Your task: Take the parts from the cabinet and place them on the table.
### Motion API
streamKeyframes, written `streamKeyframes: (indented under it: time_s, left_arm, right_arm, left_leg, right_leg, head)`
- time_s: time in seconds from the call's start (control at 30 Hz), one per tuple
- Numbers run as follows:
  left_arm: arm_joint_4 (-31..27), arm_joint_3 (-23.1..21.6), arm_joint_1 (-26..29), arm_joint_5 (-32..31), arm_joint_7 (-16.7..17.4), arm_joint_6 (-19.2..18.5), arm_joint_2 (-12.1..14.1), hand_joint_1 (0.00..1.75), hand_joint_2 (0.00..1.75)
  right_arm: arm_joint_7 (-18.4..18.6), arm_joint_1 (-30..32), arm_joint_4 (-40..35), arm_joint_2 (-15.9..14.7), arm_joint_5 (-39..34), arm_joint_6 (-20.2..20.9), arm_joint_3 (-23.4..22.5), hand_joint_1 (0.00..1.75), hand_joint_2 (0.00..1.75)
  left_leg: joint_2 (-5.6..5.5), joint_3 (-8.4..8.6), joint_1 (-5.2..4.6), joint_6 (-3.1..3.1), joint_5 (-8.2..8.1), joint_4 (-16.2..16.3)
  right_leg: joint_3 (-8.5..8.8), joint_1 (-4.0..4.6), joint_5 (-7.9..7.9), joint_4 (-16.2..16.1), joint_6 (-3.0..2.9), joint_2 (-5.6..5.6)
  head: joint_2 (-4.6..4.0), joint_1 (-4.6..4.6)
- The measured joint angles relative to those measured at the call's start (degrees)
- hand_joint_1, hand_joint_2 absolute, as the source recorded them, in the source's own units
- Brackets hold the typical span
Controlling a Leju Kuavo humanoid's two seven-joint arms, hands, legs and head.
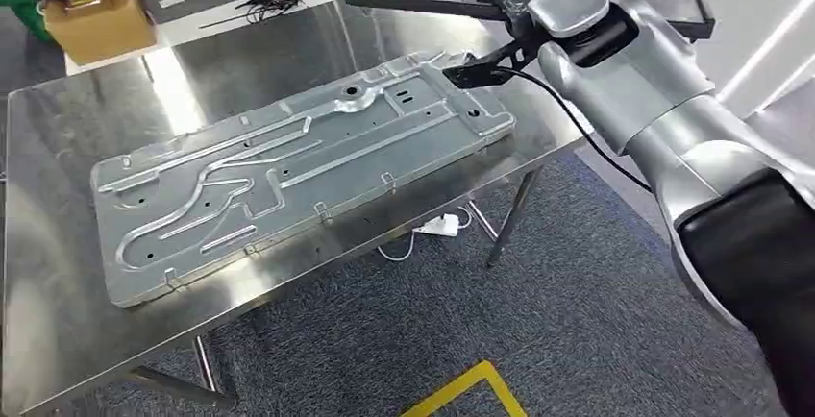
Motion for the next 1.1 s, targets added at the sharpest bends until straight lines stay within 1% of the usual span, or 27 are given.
streamKeyframes:
  time_s: [0.1, 0.13, 0.17, 0.2, 0.23, 0.3, 0.33, 0.37, 0.4, 0.43, 0.47, 0.5, 0.53, 0.6, 0.63, 0.67, 0.7, 0.73, 0.8, 0.83, 0.87, 0.9, 0.93, 0.97, 1.0, 1.03, 1.1]
  left_arm:
    - [0.0, 0.0, 0.1, 0.0, 0.0, 0.1, 0.1, 0.0, 1.75]
    - [0.0, 0.0, 0.1, 0.0, 0.0, 0.1, 0.2, 0.0, 1.75]
    - [0.0, 0.0, 0.2, 0.1, 0.0, 0.1, 0.2, 0.0, 1.75]
    - [0.0, 0.0, 0.2, 0.0, 0.0, 0.1, 0.2, 0.0, 1.75]
    - [0.0, 0.0, 0.2, 0.1, 0.0, 0.1, 0.2, 0.0, 1.75]
    - [0.0, 0.0, 0.1, 0.1, 0.0, 0.1, 0.2, 0.0, 1.75]
    - [0.0, 0.0, 0.1, 0.1, 0.0, 0.1, 0.2, 0.0, 1.75]
    - [0.0, 0.0, 0.1, 0.1, 0.0, 0.2, 0.3, 0.0, 1.75]
    - [0.0, 0.0, 0.1, 0.1, 0.1, 0.2, 0.3, 0.0, 1.75]
    - [0.0, 0.0, 0.2, 0.2, 0.1, 0.3, 0.4, 0.0, 1.75]
    - [0.0, 0.0, 0.2, 0.3, 0.2, 0.3, 0.4, 0.0, 1.75]
    - [0.0, 0.0, 0.1, 0.3, 0.2, 0.3, 0.4, 0.0, 1.75]
    - [0.0, 0.0, 0.1, 0.2, 0.2, 0.4, 0.4, 0.0, 1.75]
    - [0.0, 0.1, 0.2, 0.3, 0.2, 0.5, 0.4, 0.0, 1.75]
    - [0.0, 0.2, 0.2, 0.3, 0.2, 0.5, 0.4, 0.0, 1.75]
    - [0.0, 0.2, 0.1, 0.3, 0.1, 0.5, 0.4, 0.0, 1.75]
    - [0.0, 0.3, 0.0, 0.3, 0.0, 0.5, 0.4, 0.0, 1.75]
    - [0.0, 0.4, 0.0, 0.3, 0.0, 0.5, 0.4, 0.0, 1.75]
    - [0.0, 0.4, -0.1, 0.3, -0.2, 0.5, 0.4, 0.0, 1.75]
    - [0.0, 0.4, 0.0, 0.3, -0.2, 0.7, 0.4, 0.0, 1.75]
    - [0.0, 0.4, 0.1, 0.3, -0.2, 0.7, 0.4, 0.0, 1.75]
    - [0.0, 0.5, 0.1, 0.2, -0.2, 0.9, 0.4, 0.0, 1.75]
    - [0.0, 0.5, 0.2, 0.3, -0.2, 1.1, 0.4, 0.0, 1.75]
    - [0.0, 0.5, 0.2, 0.3, -0.2, 1.2, 0.4, 0.0, 1.75]
    - [0.0, 0.5, 0.2, 0.3, -0.2, 1.4, 0.4, 0.0, 1.75]
    - [0.0, 0.5, 0.0, 0.4, -0.4, 1.5, 0.4, 0.0, 1.75]
    - [0.0, 0.5, 0.1, 0.5, -0.4, 1.6, 0.4, 0.0, 1.75]
  right_arm:
    - [0.0, 0.1, 0.0, 0.1, -0.1, 0.0, 0.0, 1.75, 1.75]
    - [0.0, 0.0, -0.1, 0.3, -0.1, 0.0, 0.0, 1.75, 1.75]
    - [0.0, 0.0, -0.2, 0.5, -0.1, 0.0, 0.0, 1.75, 1.75]
    - [0.0, -0.1, -0.1, 0.5, -0.1, 0.0, 0.0, 1.75, 1.75]
    - [0.0, -0.3, -0.1, 0.5, -0.1, 0.0, 0.0, 1.75, 1.75]
    - [0.0, -0.2, 0.0, 0.5, -0.1, 0.1, 0.0, 1.75, 1.75]
    - [0.0, -0.1, -0.1, 0.5, -0.1, 0.1, 0.0, 1.75, 1.75]
    - [0.0, 0.0, -0.1, 0.5, -0.1, 0.1, 0.0, 1.75, 1.75]
    - [0.0, 0.0, -0.1, 0.5, -0.1, 0.1, 0.0, 1.75, 1.75]
    - [0.0, -0.1, -0.1, 0.5, -0.1, 0.1, 0.0, 1.75, 1.75]
    - [0.0, -0.2, -0.1, 0.5, -0.1, 0.1, 0.0, 1.75, 1.75]
    - [0.0, -0.3, -0.1, 0.5, -0.1, 0.1, 0.0, 1.75, 1.75]
    - [0.0, -0.3, 0.0, 0.2, -0.1, 0.1, 0.0, 1.75, 1.75]
    - [0.0, -0.2, -0.2, 0.4, -0.5, 0.0, 0.0, 1.75, 1.75]
    - [0.0, -0.2, -0.2, 0.4, -0.5, -0.1, 0.0, 1.75, 1.75]
    - [0.0, -0.2, -0.2, 0.2, -0.6, -0.2, 0.0, 1.75, 1.75]
    - [0.0, -0.2, -0.2, -0.2, -0.7, -0.5, 0.0, 1.75, 1.75]
    - [0.0, -0.1, -0.2, -0.6, -0.7, -0.8, -0.1, 1.75, 1.75]
    - [0.0, 0.9, -0.1, -1.9, -1.1, -1.5, -0.1, 1.75, 1.75]
    - [0.0, 1.7, 0.0, -2.4, -1.2, -1.8, -0.1, 1.75, 1.75]
    - [0.0, 2.6, 0.0, -2.7, -1.4, -2.0, -0.1, 1.75, 1.75]
    - [0.0, 3.3, 0.0, -3.0, -1.4, -2.1, -0.1, 1.75, 1.75]
    - [0.0, 3.8, 0.0, -3.3, -1.4, -2.2, -0.1, 1.75, 1.75]
    - [0.0, 3.9, -0.1, -3.5, -1.4, -2.4, -0.2, 1.75, 1.75]
    - [0.1, 4.0, -0.1, -3.7, -1.4, -2.8, -0.2, 1.75, 1.75]
    - [0.1, 3.9, -0.2, -3.7, -1.4, -3.1, -0.4, 1.75, 1.75]
    - [0.2, 4.3, -0.1, -4.0, -1.4, -3.4, -0.7, 1.75, 1.75]
  left_leg:
    - [-2.12, -0.4, 0.89, -1.12, 0.53, -0.3]
    - [-2.88, -0.33, 0.13, -1.56, 0.62, -0.5]
    - [0.12, -0.56, -0.02, -1.59, -0.04, 0.1]
    - [3.0, -1.42, -0.09, -1.86, -1.62, 2.2]
    - [4.75, -3.2, 0.14, -2.15, -3.58, 6.0]
    - [5.89, -7.36, 0.75, -2.78, -6.76, 14.3]
    - [6.08, -8.12, 1.01, -3.1, -6.64, 15.6]
    - [6.23, -7.43, 1.2, -3.38, -5.3, 14.2]
    - [6.51, -5.56, 1.33, -3.59, -3.25, 10.8]
    - [7.42, -2.74, 1.39, -3.77, -0.83, 5.6]
    - [9.17, -0.23, 1.39, -3.84, 0.5, 0.9]
    - [10.45, 0.19, 0.49, -3.25, -0.51, 0.5]
    - [9.45, -0.01, 0.61, -2.38, -0.24, 0.2]
    - [8.34, -0.18, 0.45, -1.67, -0.39, 0.3]
    - [7.75, -0.04, 0.72, -1.28, -0.2, 0.1]
    - [7.03, 0.2, 1.11, -0.88, 0.02, -0.3]
    - [6.5, 0.19, 1.11, -0.65, 0.1, -0.3]
    - [5.85, 0.16, 1.09, -0.3, 0.11, -0.3]
    - [4.21, 0.17, 0.93, 0.0, 0.14, -0.3]
    - [3.28, 0.19, 0.83, 0.04, 0.16, -0.3]
    - [2.33, 0.22, 0.72, 0.06, 0.18, -0.3]
    - [1.58, 0.22, 0.64, 0.06, 0.18, -0.2]
    - [0.8, 0.23, 0.54, 0.06, 0.18, -0.1]
    - [0.11, 0.21, 0.44, 0.05, 0.18, 0.0]
    - [-0.25, 0.06, 0.52, 0.01, 0.19, 0.0]
    - [-0.88, -0.36, 0.29, -0.26, 0.27, 0.2]
    - [-1.95, -0.59, 0.78, -0.93, 0.6, -0.2]
  right_leg:
    - [0.35, 0.64, 0.01, -0.8, -0.09, -2.11]
    - [0.88, -0.15, 0.3, -1.8, -0.36, -3.03]
    - [1.65, -0.26, 0.6, -2.6, -0.4, -4.12]
    - [1.92, -0.31, 0.67, -2.9, -0.8, -4.73]
    - [1.97, -0.27, 0.65, -2.9, -0.84, -5.46]
    - [2.02, -0.21, 0.43, -2.8, -0.84, -7.11]
    - [2.01, -0.28, 0.36, -2.7, -0.75, -7.8]
    - [2.02, -0.4, 0.21, -2.5, -0.52, -8.52]
    - [2.02, -0.58, -0.06, -2.3, -0.24, -9.25]
    - [2.05, -0.77, -0.43, -1.9, 0.09, -10.0]
    - [2.11, -0.86, -0.84, -1.4, 0.53, -10.61]
    - [1.89, -0.36, -1.17, -1.1, 1.01, -11.04]
    - [1.97, -0.22, -1.29, -1.0, 1.31, -11.54]
    - [2.44, -0.15, -1.26, -1.4, 1.77, -12.46]
    - [2.73, -0.16, -1.41, -1.5, 2.06, -13.04]
    - [2.81, -0.6, -2.21, -0.9, 2.51, -11.41]
    - [1.94, -0.69, -3.76, 1.2, 2.48, -8.53]
    - [0.17, -0.72, -5.81, 4.9, 2.41, -7.14]
    - [-4.15, -0.39, -9.09, 13.4, 2.4, -6.04]
    - [-5.72, -0.37, -9.21, 15.9, 2.33, -5.86]
    - [-5.9, -0.32, -7.79, 15.2, 2.07, -5.73]
    - [-4.95, -0.26, -5.51, 12.3, 1.7, -5.55]
    - [-3.0, -0.14, -2.61, 7.4, 1.26, -5.15]
    - [-0.94, -0.07, -0.06, 2.5, 0.83, -4.03]
    - [0.0, -0.24, -0.34, 0.2, 0.42, -1.54]
    - [0.09, -0.12, -0.05, -0.7, 0.82, -1.84]
    - [0.29, 0.32, -0.07, -0.5, 0.76, -3.06]
  head:
    - [0.02, 0.15]
    - [0.02, 0.18]
    - [0.02, 0.15]
    - [0.02, -0.31]
    - [0.02, -0.24]
    - [0.02, -0.26]
    - [0.02, -0.28]
    - [0.02, -0.28]
    - [0.02, -0.28]
    - [0.02, -0.28]
    - [0.02, -0.28]
    - [0.02, -0.37]
    - [0.02, -0.04]
    - [0.02, -0.04]
    - [0.02, -0.04]
    - [0.02, 0.02]
    - [0.02, 0.0]
    - [0.02, 0.02]
    - [0.02, 0.02]
    - [0.02, 0.04]
    - [0.02, 0.02]
    - [0.02, 0.02]
    - [0.02, 0.04]
    - [0.02, 0.02]
    - [0.02, 0.0]
    - [0.02, -0.09]
    - [0.02, -0.02]
